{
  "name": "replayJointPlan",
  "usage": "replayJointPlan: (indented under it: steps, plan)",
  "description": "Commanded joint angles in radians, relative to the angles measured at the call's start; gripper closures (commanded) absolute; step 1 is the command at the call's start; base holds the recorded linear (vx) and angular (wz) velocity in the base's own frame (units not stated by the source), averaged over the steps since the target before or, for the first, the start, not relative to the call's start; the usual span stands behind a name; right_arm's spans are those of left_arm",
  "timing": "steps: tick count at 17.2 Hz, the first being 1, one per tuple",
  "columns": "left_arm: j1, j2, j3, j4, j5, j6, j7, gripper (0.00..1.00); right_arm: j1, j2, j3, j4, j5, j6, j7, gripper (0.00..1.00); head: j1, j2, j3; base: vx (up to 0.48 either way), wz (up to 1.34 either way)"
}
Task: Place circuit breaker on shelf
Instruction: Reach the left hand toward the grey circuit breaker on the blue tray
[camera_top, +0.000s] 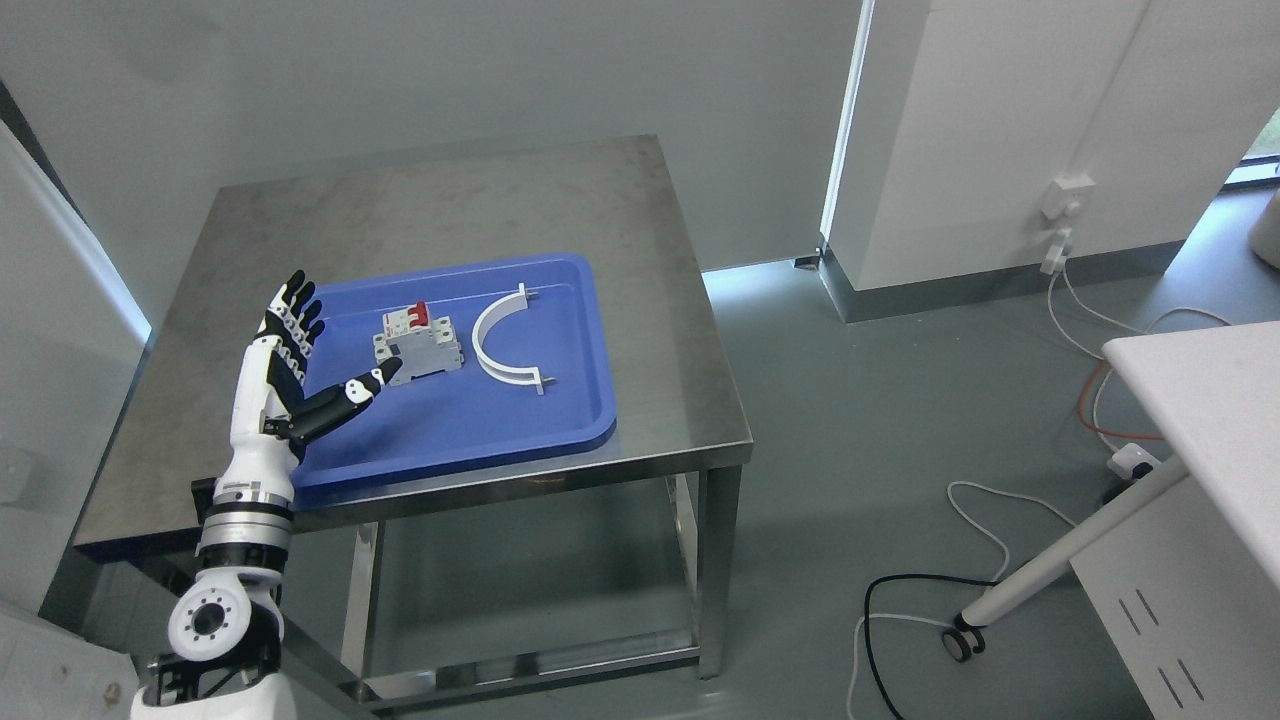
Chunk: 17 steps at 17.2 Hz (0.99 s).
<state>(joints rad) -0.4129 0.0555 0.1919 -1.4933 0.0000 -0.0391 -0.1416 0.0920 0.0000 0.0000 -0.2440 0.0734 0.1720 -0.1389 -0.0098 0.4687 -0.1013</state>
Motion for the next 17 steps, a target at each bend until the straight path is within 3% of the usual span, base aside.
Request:
replayJointPlan:
  steps: [1,5,7,10,14,17]
  plan:
    - [-0.003,0.001,0.011,-0.002,-0.023,-0.008,-0.004,0.0,0.0,-0.017,0.02,0.0,0.0,-0.092,0.002,0.0,0.0,0.0,0.0,0.0,0.0]
    - [-0.035,0.024,-0.003,-0.001,-0.025,-0.007,-0.038,0.0,0.0,-0.017,0.02,0.0,0.0,-0.092,0.004,0.0,0.0,0.0,0.0,0.0,0.0]
    - [-0.061,0.091,-0.041,0.001,-0.034,0.013,-0.152,0.0,0.0,-0.017,0.02,0.0,0.0,-0.092,0.004,0.0,0.0,0.0,0.0,0.0,0.0]
    - [-0.127,0.22,-0.124,0.002,-0.081,0.161,-0.219,0.01,0.0,-0.017,0.02,0.0,0.0,-0.092,0.002,0.0,0.0,0.0,0.0,0.0,0.0]
    - [-0.243,0.228,-0.141,0.115,-0.291,0.226,-0.224,0.01,0.0,-0.017,0.02,0.0,0.0,-0.094,0.004,0.0,0.0,0.0,0.0,0.0,0.0]
    - [-0.241,0.23,-0.161,0.13,-0.322,0.226,-0.268,0.04,0.0,-0.017,0.02,0.0,0.0,-0.092,0.002,0.0,0.0,0.0,0.0,0.0,0.0]
